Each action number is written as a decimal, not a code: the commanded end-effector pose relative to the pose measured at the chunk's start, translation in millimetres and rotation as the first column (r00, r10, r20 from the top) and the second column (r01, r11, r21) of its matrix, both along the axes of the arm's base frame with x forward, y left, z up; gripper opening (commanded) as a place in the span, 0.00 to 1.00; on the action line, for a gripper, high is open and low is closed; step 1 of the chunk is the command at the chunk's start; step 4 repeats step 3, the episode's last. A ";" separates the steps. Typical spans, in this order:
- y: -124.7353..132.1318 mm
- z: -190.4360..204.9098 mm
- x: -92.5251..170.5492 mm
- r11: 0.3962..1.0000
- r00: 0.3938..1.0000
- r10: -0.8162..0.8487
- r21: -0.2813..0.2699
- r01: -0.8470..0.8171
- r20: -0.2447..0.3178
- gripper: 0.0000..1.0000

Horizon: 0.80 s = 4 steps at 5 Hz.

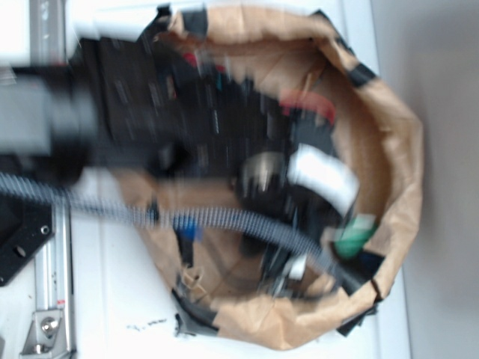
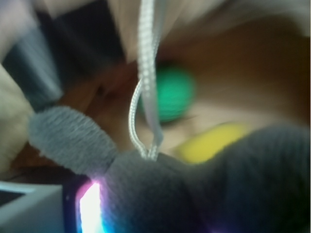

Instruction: Grab the gray animal.

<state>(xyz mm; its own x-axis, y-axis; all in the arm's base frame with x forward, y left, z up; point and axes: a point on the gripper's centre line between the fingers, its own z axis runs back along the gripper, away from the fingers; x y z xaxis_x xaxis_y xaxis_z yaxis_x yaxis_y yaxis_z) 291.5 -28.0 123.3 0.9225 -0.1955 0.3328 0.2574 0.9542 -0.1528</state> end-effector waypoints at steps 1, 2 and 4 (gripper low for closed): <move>33.1 75.0 -20.4 0.987 0.995 0.095 0.132 -0.089 -0.042 0.00; 25.1 72.7 -35.4 0.989 0.993 0.029 0.146 -0.012 -0.116 0.00; 21.8 70.8 -45.1 0.980 0.993 0.065 0.194 -0.044 -0.101 0.00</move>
